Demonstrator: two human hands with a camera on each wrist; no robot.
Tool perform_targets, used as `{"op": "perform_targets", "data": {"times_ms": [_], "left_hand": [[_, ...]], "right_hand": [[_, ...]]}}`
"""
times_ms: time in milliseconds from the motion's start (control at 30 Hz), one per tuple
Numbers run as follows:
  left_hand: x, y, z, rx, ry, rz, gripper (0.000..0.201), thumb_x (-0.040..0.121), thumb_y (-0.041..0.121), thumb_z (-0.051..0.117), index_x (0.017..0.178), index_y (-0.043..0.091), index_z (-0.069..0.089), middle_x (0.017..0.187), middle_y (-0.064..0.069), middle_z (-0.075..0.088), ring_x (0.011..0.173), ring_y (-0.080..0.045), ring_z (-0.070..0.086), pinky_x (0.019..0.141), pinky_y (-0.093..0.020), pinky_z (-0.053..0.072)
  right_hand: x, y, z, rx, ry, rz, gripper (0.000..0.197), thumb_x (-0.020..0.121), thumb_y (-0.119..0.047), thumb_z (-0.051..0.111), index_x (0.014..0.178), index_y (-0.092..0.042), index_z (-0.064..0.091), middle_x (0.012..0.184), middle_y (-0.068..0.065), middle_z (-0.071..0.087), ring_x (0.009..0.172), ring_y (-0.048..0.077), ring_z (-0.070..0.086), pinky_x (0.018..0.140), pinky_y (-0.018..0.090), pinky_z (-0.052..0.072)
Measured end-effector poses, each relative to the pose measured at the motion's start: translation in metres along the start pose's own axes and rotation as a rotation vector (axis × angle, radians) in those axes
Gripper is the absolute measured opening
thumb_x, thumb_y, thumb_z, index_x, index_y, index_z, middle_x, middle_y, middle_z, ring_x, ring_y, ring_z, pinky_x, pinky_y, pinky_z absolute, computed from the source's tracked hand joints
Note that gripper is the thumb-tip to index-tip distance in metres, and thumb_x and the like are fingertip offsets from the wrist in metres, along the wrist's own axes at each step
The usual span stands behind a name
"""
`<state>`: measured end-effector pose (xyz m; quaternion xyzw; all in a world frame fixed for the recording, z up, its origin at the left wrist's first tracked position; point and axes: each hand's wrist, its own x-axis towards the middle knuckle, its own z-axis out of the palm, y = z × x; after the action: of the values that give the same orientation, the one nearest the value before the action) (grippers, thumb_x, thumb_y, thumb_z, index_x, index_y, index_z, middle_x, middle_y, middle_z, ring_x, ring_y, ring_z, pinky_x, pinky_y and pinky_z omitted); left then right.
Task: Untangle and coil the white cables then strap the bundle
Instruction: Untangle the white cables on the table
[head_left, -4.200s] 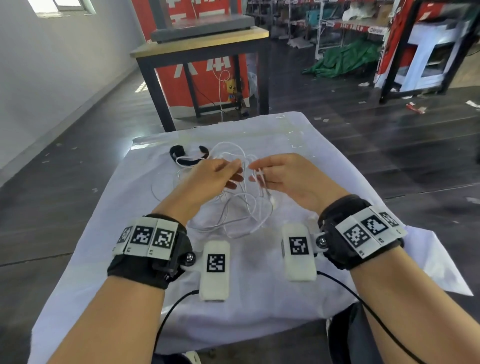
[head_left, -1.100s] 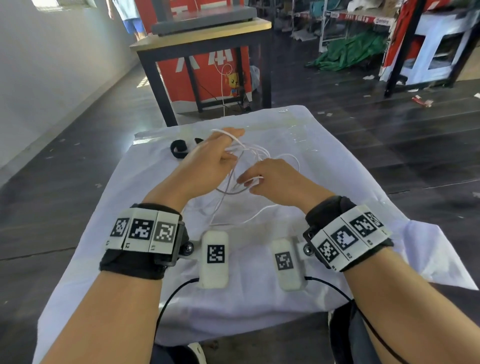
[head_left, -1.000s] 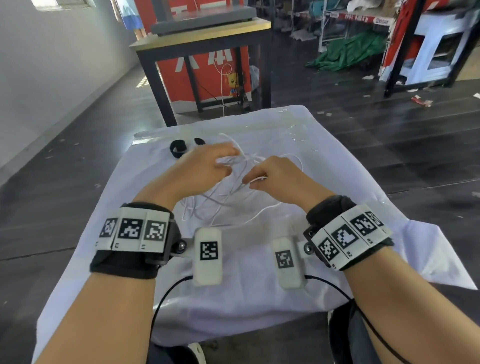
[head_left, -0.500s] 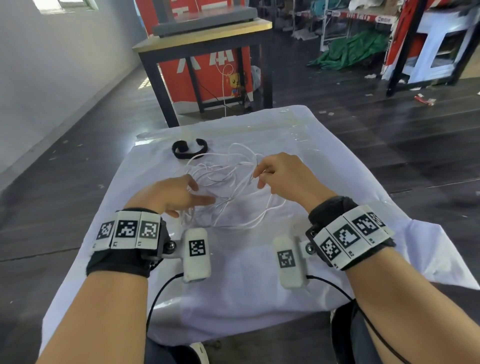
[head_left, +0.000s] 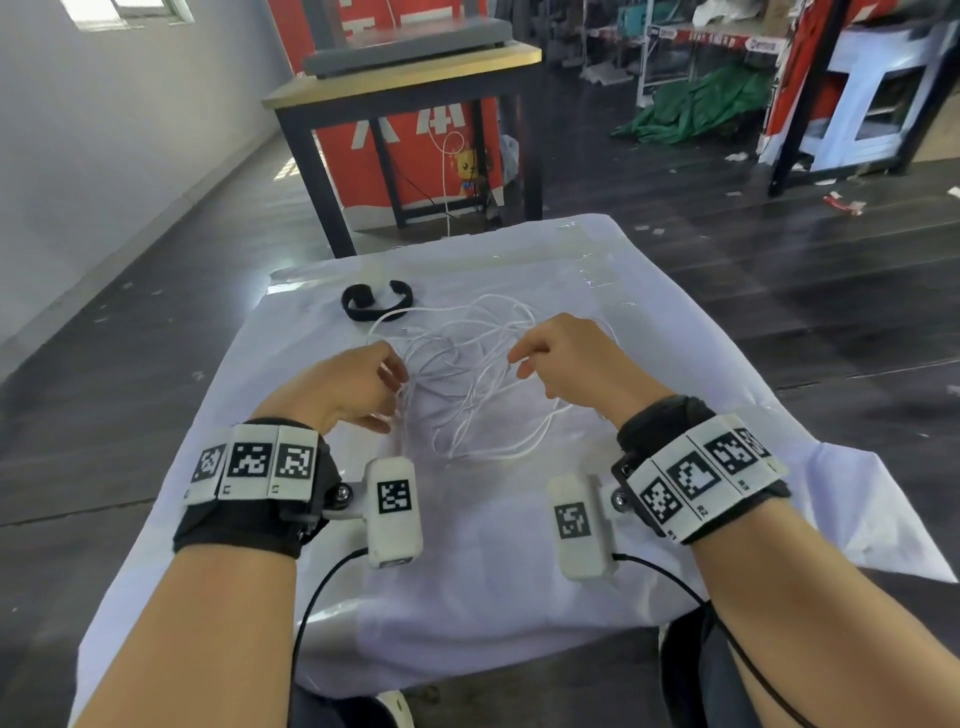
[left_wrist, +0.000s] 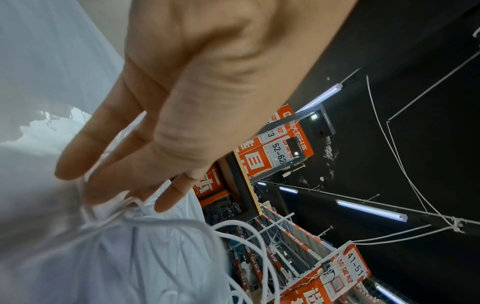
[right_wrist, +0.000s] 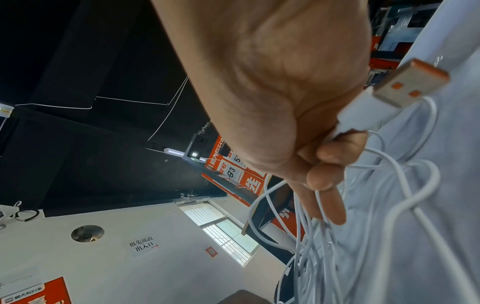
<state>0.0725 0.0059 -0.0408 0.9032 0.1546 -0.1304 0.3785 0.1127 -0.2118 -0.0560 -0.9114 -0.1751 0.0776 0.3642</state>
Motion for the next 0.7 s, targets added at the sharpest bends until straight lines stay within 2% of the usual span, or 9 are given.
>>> {"op": "perform_targets", "data": {"times_ms": [67,133,233,300,333,400,500,567,700], "left_hand": [[0.001,-0.002,0.0,0.126,-0.111,0.039,0.046,0.08,-0.012,0.066,0.112,0.017,0.051,0.105,0.001,0.053,0.088,-0.019,0.058,0.068,-0.026,0.057],[0.0,-0.002,0.0,0.25,-0.191,0.046,0.053,0.077,-0.003,0.073,0.117,0.023,0.049,0.104,0.002,0.058,0.086,-0.018,0.059,0.063,-0.023,0.052],[0.002,-0.002,0.001,0.436,-0.162,0.0,0.039,0.077,0.013,0.077,0.106,0.023,0.053,0.099,-0.008,0.07,0.078,-0.018,0.061,0.063,-0.023,0.047],[0.001,0.0,0.003,0.498,-0.113,-0.007,0.026,0.08,0.014,0.073,0.099,0.02,0.055,0.093,-0.008,0.069,0.074,-0.017,0.059,0.06,-0.023,0.043],[0.0,0.002,0.004,0.489,-0.094,0.006,0.022,0.083,0.014,0.07,0.1,0.016,0.056,0.086,-0.006,0.066,0.071,-0.016,0.056,0.058,-0.022,0.04],[-0.002,0.007,0.006,0.381,-0.036,0.06,0.015,0.09,0.014,0.062,0.101,0.015,0.053,0.075,-0.003,0.058,0.064,-0.012,0.05,0.054,-0.022,0.036],[-0.009,0.021,0.002,-0.029,-0.005,0.183,0.007,0.095,0.012,0.056,0.098,0.016,0.051,0.069,-0.004,0.055,0.06,-0.012,0.047,0.057,-0.024,0.038],[-0.016,0.03,-0.002,-0.244,-0.037,0.278,0.009,0.096,0.008,0.054,0.096,0.016,0.05,0.062,-0.001,0.053,0.058,-0.013,0.046,0.057,-0.024,0.04],[-0.024,0.043,0.0,-0.314,0.02,0.38,0.009,0.097,0.009,0.052,0.098,0.016,0.048,0.063,-0.003,0.055,0.049,-0.008,0.046,0.048,-0.019,0.038]], "right_hand": [[-0.001,-0.001,0.0,-0.008,-0.038,0.006,0.035,0.09,-0.001,0.045,0.115,-0.01,0.068,0.111,0.01,0.07,0.073,0.019,0.063,0.066,0.024,0.05],[-0.001,-0.002,0.001,-0.023,-0.069,0.017,0.037,0.09,0.0,0.044,0.118,-0.009,0.066,0.112,0.011,0.07,0.074,0.018,0.064,0.063,0.017,0.046],[0.0,-0.003,0.002,-0.048,-0.107,0.031,0.041,0.091,0.001,0.041,0.123,-0.01,0.063,0.112,0.012,0.07,0.078,0.019,0.068,0.072,0.023,0.05],[0.002,-0.001,0.004,-0.065,-0.129,0.042,0.042,0.091,0.001,0.04,0.126,-0.011,0.061,0.113,0.012,0.069,0.084,0.02,0.069,0.08,0.028,0.051],[0.003,-0.001,0.004,-0.075,-0.136,0.045,0.041,0.092,0.0,0.041,0.127,-0.012,0.06,0.116,0.011,0.068,0.086,0.019,0.069,0.08,0.027,0.051],[0.004,0.0,0.004,-0.087,-0.134,0.034,0.039,0.094,-0.005,0.043,0.129,-0.013,0.057,0.125,0.009,0.064,0.09,0.018,0.068,0.074,0.024,0.048],[0.004,0.001,0.001,-0.12,-0.122,0.005,0.041,0.097,-0.019,0.047,0.137,-0.013,0.05,0.139,0.007,0.051,0.116,0.022,0.057,0.088,0.026,0.041],[0.005,0.003,-0.001,-0.125,-0.137,0.004,0.054,0.093,-0.032,0.057,0.142,-0.014,0.042,0.144,0.005,0.045,0.125,0.021,0.048,0.089,0.025,0.036],[0.008,0.003,-0.001,-0.053,-0.191,-0.042,0.081,0.077,-0.051,0.07,0.146,-0.028,0.034,0.154,0.001,0.026,0.139,0.022,0.031,0.106,0.032,0.031]]}}
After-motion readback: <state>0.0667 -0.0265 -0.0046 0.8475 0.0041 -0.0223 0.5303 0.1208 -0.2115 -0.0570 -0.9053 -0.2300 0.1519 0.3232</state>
